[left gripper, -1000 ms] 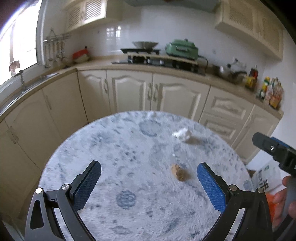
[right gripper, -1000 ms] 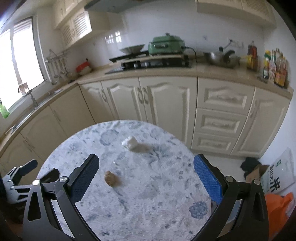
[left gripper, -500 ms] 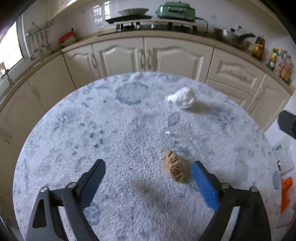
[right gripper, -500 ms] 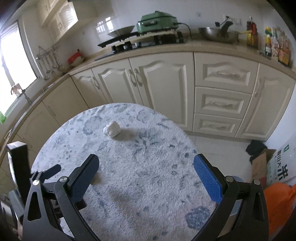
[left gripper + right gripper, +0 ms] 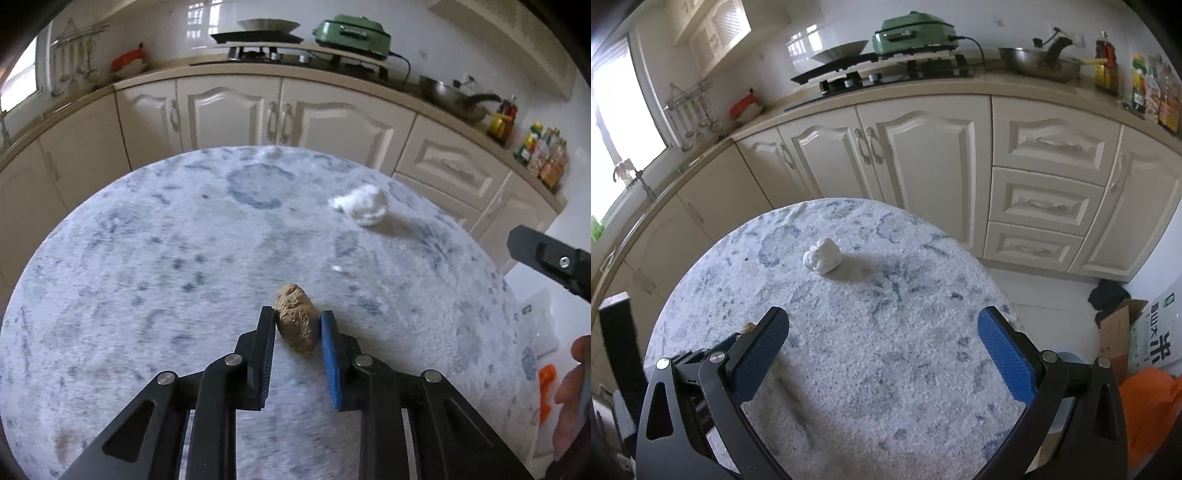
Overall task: Collect trash
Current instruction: 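Grasp the small brown lump with the left tool while the right tool grasps the white tissue ball, then carry the brown lump and tissue ball with both tools to the blue bucket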
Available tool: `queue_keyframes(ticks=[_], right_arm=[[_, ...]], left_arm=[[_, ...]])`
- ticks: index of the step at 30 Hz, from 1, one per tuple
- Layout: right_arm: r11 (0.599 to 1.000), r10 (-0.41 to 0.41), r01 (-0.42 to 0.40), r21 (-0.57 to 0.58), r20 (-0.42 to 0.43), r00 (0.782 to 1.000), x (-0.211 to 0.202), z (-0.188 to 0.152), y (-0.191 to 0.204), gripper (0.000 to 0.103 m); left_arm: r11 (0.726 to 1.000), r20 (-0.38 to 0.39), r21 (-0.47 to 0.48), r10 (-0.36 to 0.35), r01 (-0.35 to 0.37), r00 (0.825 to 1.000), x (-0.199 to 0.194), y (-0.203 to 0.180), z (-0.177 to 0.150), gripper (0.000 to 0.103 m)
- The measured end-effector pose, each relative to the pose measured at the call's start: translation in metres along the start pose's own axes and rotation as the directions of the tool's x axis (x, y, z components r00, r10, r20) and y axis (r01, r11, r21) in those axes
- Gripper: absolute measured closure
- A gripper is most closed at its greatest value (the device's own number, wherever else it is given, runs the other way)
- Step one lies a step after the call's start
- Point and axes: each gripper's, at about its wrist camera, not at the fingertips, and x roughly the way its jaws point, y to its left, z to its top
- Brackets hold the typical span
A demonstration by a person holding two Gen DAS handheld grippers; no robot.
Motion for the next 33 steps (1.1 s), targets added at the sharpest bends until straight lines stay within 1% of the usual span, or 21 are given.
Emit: queue_keyframes(ticks=[7, 12, 17, 18, 19, 20, 21, 22, 24, 27, 31, 33], right_arm=[[0.998, 0.036, -0.038, -0.046, -0.035, 0.999, 0.032, 0.012, 0.023, 0.0], [0.993, 0.026, -0.03, -0.118, -0.04, 0.999, 0.066, 0.023, 0.045, 0.0], [0.984, -0.004, -0.009, -0.177, -0.073, 0.997, 0.107, 0.03, 0.061, 0.01], [0.982, -0.009, -0.007, -0.191, -0.085, 0.996, 0.115, 0.031, 0.065, 0.019], [0.979, -0.017, -0.003, -0.206, -0.096, 0.995, 0.122, 0.03, 0.068, 0.032], [0.976, -0.026, 0.002, -0.22, -0.105, 0.994, 0.127, 0.03, 0.071, 0.04], [0.972, -0.04, 0.017, -0.234, -0.093, 0.995, 0.128, 0.029, 0.072, 0.051], [0.967, -0.046, 0.025, -0.252, -0.08, 0.996, 0.128, 0.027, 0.074, 0.063], [0.97, -0.03, 0.009, -0.241, -0.082, 0.996, 0.125, 0.025, 0.073, 0.063], [0.981, 0.014, -0.03, -0.193, -0.084, 0.996, 0.11, 0.019, 0.065, 0.064], [0.988, 0.072, -0.079, -0.133, -0.061, 0.996, 0.067, 0.004, 0.05, 0.064], [0.99, 0.086, -0.09, -0.106, -0.045, 0.995, 0.043, -0.004, 0.04, 0.064]], left_arm=[[0.998, 0.032, -0.049, 0.032, -0.03, 0.999, -0.025, 0.029, 0.0, 0.083], [0.996, 0.051, -0.066, 0.071, -0.068, 0.996, -0.039, 0.049, 0.007, 0.083], [0.993, 0.067, -0.092, 0.085, -0.079, 0.994, -0.045, 0.067, 0.015, 0.083], [0.991, 0.07, -0.102, 0.09, -0.082, 0.993, -0.047, 0.071, 0.016, 0.083], [0.991, 0.07, -0.106, 0.089, -0.082, 0.994, -0.046, 0.075, 0.018, 0.083], [0.991, 0.07, -0.11, 0.09, -0.082, 0.993, -0.047, 0.079, 0.019, 0.083], [0.99, 0.072, -0.112, 0.095, -0.087, 0.993, -0.048, 0.08, 0.018, 0.083], [0.99, 0.073, -0.113, 0.096, -0.087, 0.993, -0.049, 0.083, 0.02, 0.083], [0.989, 0.075, -0.116, 0.097, -0.088, 0.992, -0.052, 0.085, 0.02, 0.083], [0.99, 0.083, -0.114, 0.089, -0.08, 0.993, -0.061, 0.082, 0.016, 0.083], [0.994, 0.104, -0.098, 0.066, -0.056, 0.992, -0.077, 0.071, 0.011, 0.083], [0.995, 0.114, -0.085, 0.056, -0.047, 0.992, -0.086, 0.062, 0.007, 0.083]])
